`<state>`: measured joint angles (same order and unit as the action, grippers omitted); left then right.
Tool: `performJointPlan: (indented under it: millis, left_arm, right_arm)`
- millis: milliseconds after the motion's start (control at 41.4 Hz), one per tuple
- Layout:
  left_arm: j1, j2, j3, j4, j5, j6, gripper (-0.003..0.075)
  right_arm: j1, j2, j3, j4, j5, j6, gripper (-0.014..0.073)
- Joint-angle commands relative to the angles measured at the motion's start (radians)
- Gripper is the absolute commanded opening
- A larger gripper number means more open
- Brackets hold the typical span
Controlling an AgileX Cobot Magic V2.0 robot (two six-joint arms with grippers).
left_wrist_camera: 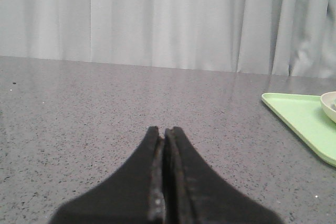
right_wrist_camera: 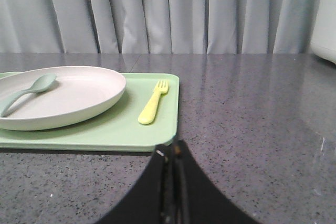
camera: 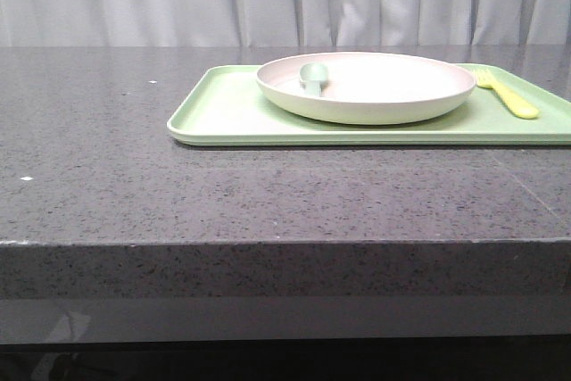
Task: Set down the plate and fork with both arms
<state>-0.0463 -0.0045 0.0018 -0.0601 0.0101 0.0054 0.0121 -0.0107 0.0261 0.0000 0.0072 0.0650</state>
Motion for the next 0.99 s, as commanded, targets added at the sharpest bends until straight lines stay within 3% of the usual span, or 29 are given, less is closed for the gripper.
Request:
performJointPlan:
  millis: [0, 97, 241, 579, 748, 965]
  left_arm:
    - [-0.009, -0.022, 0.01, -0.008, -0.085, 0.003, -0.002]
    - [-0.009, -0.022, 0.01, -0.008, -0.085, 0.003, -0.002]
    - [-0.009, -0.022, 0.01, -0.008, -0.085, 0.003, -0.002]
    - [-0.009, -0.022, 0.01, -0.008, -0.085, 0.003, -0.002]
    - [-0.009, -0.022, 0.01, -0.008, -0.085, 0.003, -0.002]
    - [-0.009, -0.022, 0.01, -0.008, -0.085, 0.003, -0.002]
  right_arm:
    - [-0.005, -0.017, -0.004, 0.0, -0.092, -0.001, -0.0118]
    - [-0.005, -0.017, -0.004, 0.045, -0.086, -0.036, -0.0118]
    - [-0.006, -0.017, -0.004, 0.203, -0.092, -0.2, -0.0118]
    - [-0.053, -0.018, -0.004, 0.179, -0.069, -0.187, -0.0118]
    - [-0.053, -0.018, -0.004, 0.116, -0.053, -0.089, -0.0118]
    - [-0.053, -0.018, -0.004, 0.09, -0.05, -0.078, -0.0118]
